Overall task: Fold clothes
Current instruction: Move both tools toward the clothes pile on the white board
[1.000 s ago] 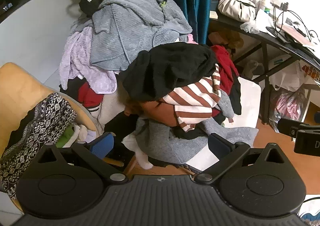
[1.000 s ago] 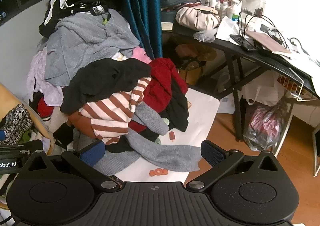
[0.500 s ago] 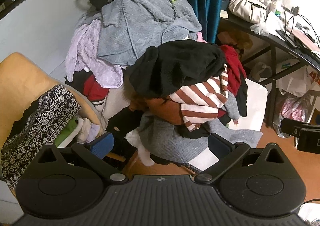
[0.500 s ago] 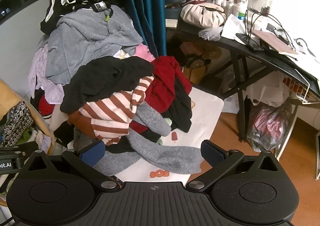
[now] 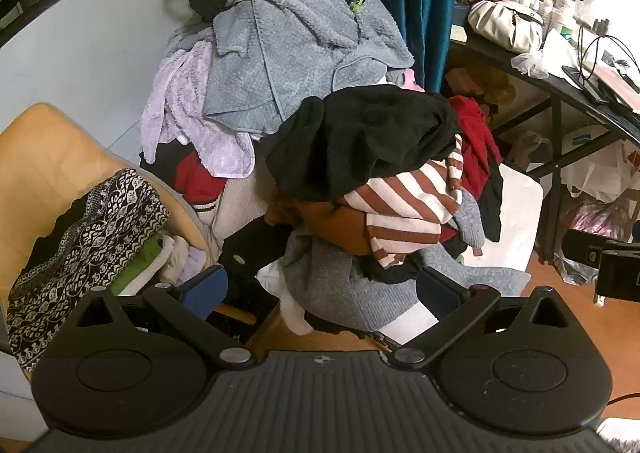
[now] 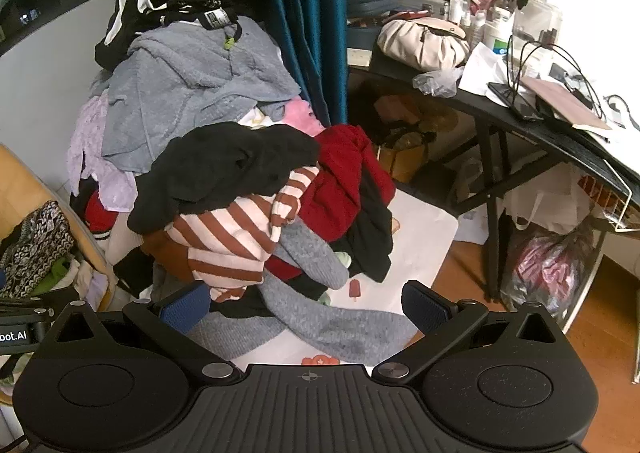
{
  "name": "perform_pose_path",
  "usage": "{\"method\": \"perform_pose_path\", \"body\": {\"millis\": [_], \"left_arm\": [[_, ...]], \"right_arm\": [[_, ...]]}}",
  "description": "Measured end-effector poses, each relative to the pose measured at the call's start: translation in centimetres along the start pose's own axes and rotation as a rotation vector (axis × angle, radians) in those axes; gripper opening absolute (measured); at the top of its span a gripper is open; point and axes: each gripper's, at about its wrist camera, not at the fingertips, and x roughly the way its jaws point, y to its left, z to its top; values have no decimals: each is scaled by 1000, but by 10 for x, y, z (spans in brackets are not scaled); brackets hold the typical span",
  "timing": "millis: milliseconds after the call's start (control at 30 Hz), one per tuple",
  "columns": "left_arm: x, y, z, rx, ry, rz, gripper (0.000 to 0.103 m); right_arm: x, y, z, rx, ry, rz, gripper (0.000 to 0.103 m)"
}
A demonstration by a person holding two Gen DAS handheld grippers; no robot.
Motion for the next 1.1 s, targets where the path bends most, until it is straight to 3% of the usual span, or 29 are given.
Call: {"method": "perform_pose_path", "body": {"millis": [367,900,1100], "left_arm": [[0,2,-3,0,12,-2,102],[14,33,1,-13,17,-63,102],[12,48,6,7,-21,-89,102]], "right_arm": [[1,3,-2,3,3,0,102],[-1,33,-2,0,-1,-62,102],[-1,48,-7,17,4,-88,102]]}}
